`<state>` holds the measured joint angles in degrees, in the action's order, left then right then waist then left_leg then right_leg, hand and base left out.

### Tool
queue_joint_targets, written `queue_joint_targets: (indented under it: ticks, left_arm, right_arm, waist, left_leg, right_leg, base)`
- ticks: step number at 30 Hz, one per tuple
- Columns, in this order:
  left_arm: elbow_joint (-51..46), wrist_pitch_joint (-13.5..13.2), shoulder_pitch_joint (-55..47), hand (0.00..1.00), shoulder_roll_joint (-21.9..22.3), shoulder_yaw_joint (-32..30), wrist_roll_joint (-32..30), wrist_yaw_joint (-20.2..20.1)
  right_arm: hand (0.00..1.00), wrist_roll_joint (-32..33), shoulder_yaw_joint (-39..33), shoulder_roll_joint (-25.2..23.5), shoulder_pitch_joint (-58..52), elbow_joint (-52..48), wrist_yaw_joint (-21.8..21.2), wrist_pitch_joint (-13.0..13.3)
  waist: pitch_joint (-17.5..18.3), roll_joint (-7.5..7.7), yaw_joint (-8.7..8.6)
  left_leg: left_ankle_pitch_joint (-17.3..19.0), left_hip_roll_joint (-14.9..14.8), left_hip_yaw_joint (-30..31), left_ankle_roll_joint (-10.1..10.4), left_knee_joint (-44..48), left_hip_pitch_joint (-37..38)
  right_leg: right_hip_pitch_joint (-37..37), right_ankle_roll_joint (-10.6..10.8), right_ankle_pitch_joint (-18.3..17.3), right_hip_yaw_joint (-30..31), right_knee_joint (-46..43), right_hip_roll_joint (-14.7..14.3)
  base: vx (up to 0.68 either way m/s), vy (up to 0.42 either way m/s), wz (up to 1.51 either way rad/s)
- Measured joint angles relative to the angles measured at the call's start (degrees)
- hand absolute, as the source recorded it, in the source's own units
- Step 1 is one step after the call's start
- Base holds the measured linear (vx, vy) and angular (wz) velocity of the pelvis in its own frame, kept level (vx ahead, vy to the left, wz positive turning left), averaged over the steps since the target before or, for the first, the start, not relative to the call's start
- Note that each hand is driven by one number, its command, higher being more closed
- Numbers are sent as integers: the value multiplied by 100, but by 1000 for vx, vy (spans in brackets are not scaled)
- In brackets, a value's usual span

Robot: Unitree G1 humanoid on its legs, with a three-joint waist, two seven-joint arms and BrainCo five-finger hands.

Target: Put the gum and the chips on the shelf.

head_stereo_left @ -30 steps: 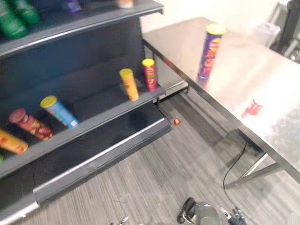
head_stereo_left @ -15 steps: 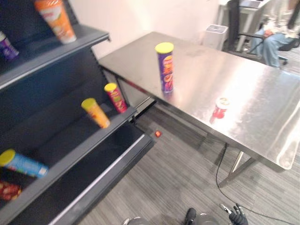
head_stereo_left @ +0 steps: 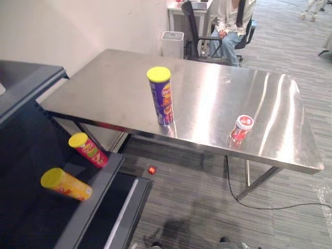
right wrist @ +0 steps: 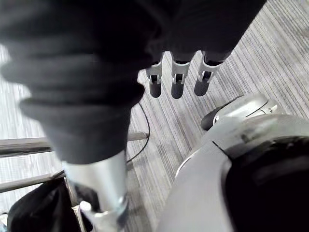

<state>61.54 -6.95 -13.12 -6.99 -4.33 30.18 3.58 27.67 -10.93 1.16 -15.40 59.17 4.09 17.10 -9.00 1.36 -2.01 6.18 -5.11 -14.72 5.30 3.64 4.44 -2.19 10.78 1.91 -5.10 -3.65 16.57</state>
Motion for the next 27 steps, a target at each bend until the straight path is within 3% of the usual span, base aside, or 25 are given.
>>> queue_joint_targets:
  ticks: [2,4,6,7,11,15,19,27]
  left_arm:
    - [5,7,-10,0,4,74,1,1]
    - [12,17,-20,0,38,71,16,-1]
    - [20,18,-25,0,37,69,18,-4]
    - [24,17,-29,0,36,69,12,-4]
    - [-4,9,-10,0,72,72,2,-4]
    - [-88,63,2,0,76,68,2,11]
    - [-146,172,-38,0,71,33,-7,17]
    - [-576,415,-305,0,49,-235,-333,-4]
  right_arm:
    - [0,-4,-6,3,16,-22,83,83]
    - [0,-23,-52,38,162,-26,40,93]
    - [0,-25,-52,41,231,-26,24,71]
    - [0,-24,-58,30,221,-19,36,39]
    - [0,6,-167,45,222,3,171,-104]
    - [0,207,-223,7,173,24,634,-161]
    - [0,217,-651,-9,168,-153,1063,-160]
    - [0,149,-2001,292,311,-2455,1938,0]
  waist:
    - [8,-54,-60]
    - [25,-124,-64]
    - [11,-131,-36]
    - [31,-86,-39]
    - [-3,-139,-77]
    - [-40,-46,55]
    - [-18,-14,64]
    - [216,65,83]
  left_leg:
    - [37,-59,-205,1,-60,102]
    - [67,-221,-670,27,-112,213]
    - [67,-251,-974,27,-145,297]
    - [72,-217,-1085,33,-161,381]
    - [108,-221,-1156,87,-192,521]
    - [11,-229,-1238,173,-530,801]
    - [-75,-218,-1282,241,-795,882]
    - [-121,-198,-1321,229,-902,955]
  right_leg:
    - [48,-168,146,-267,6,-55]
    - [269,-384,447,-966,80,-222]
    - [304,-429,599,-1371,260,-302]
    - [282,-428,599,-1348,375,-310]
    - [183,-423,592,-1367,567,-361]
    - [59,-411,488,-1387,666,-461]
    - [51,-375,477,-1398,741,-489]
    - [15,-283,598,-1322,868,-532]
  base:
    - [98,109,-49]
    - [85,26,-97]
    - [17,-19,-105]
    - [-18,-44,-87]
    - [-38,-68,-32]
    - [-101,-73,-11]
    - [-65,-33,-4]
    - [50,9,-3]
